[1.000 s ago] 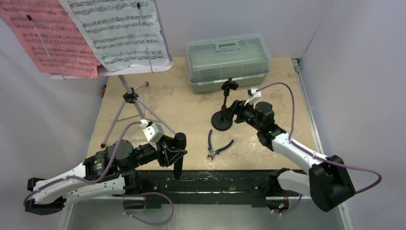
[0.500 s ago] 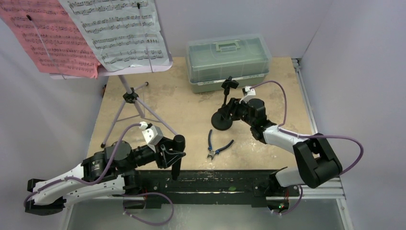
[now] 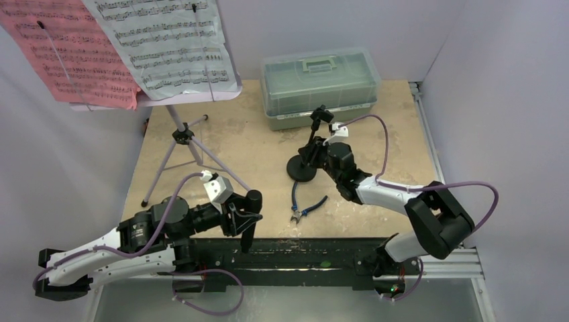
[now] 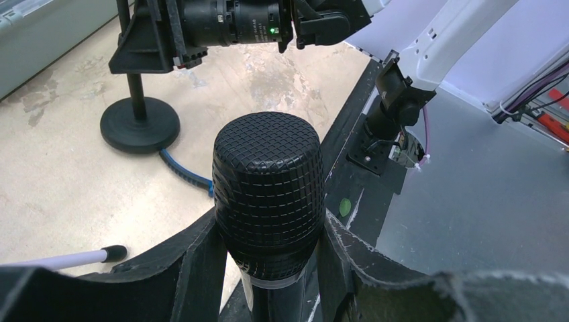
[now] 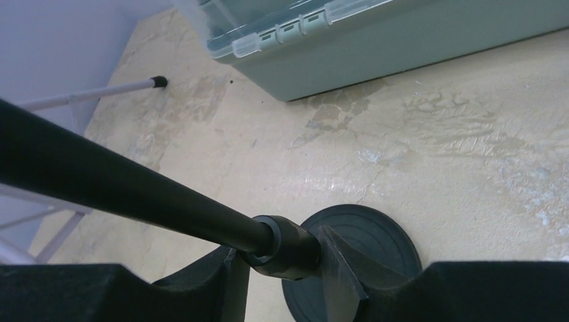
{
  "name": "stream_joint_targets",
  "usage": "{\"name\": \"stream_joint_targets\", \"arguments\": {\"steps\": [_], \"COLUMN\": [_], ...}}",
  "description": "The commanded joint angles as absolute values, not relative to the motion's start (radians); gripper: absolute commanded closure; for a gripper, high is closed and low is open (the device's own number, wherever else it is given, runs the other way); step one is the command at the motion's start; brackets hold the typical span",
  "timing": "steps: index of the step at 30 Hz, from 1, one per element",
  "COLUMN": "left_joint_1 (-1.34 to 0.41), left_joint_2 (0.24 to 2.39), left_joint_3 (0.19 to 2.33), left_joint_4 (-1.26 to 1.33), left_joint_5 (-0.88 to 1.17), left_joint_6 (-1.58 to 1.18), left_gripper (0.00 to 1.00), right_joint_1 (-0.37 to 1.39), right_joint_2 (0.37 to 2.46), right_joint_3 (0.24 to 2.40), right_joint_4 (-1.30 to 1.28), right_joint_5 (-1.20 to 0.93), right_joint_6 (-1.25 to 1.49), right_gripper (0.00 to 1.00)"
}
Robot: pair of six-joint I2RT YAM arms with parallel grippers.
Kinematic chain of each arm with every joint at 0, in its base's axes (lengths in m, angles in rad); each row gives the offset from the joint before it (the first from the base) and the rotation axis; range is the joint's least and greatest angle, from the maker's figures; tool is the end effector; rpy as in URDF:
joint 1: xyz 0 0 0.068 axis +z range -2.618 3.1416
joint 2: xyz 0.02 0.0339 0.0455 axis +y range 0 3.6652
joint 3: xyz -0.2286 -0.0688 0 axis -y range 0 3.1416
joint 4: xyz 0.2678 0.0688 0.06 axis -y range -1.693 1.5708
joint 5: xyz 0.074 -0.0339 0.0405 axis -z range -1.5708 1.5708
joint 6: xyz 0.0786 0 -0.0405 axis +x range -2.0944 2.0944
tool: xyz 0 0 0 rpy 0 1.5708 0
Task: Set up the instrument practice props
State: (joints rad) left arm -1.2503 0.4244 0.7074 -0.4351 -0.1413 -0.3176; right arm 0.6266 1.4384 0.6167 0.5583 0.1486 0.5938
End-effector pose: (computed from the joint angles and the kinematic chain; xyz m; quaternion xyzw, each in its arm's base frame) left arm 0.0742 -0.1884 0.3170 0.2993 0.6967 -0.4208 0.4979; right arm 0.3006 0.2032 0.1453 0.0322 0.7923 0.2992 0.5308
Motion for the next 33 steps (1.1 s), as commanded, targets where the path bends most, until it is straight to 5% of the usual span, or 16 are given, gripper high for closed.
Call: {"name": "stream_joint_targets", "arguments": {"steps": [1,7,15,18,23,29,33], "left_joint_1": [-1.249,-1.249,-1.249,-1.249,-1.249,-1.249,-1.249], "left_joint_2": [0.437,0.439,0.430,0.426,0.423,0.430,0.446], "left_joint_3": [0.713,0.715,0.713,0.712,0.713,0.713,0.715], "left_joint_4": [-0.400,-0.402,-0.409,-0.411,-0.415,-0.419,-0.428], "left_joint_5": [-0.144,-0.161,-0.185,-0.194,-0.210,-0.232,-0.258], "left_joint_6": [-0.298,-0.302,-0.308,-0.314,-0.315,-0.319,-0.324], "left_gripper": [1.00,1.00,1.00,1.00,1.00,1.00,1.00], "right_joint_1": [0.695,0.853,0.990,1.011,1.017,1.020,1.020], "right_joint_2": [1.481,1.544,1.682,1.696,1.660,1.526,1.412], "right_joint_3": [0.683,0.834,1.014,1.040,1.021,0.898,0.768], "right_joint_4": [0.462,0.221,-0.146,-0.169,-0.125,0.042,0.114], "right_joint_5": [0.335,0.643,0.876,0.885,0.837,0.701,0.533], "right_joint_6": [0.757,0.914,1.158,1.149,1.064,0.888,0.774], "right_gripper": [0.72,0.96,0.94,0.81,0.43,0.10,0.03]}}
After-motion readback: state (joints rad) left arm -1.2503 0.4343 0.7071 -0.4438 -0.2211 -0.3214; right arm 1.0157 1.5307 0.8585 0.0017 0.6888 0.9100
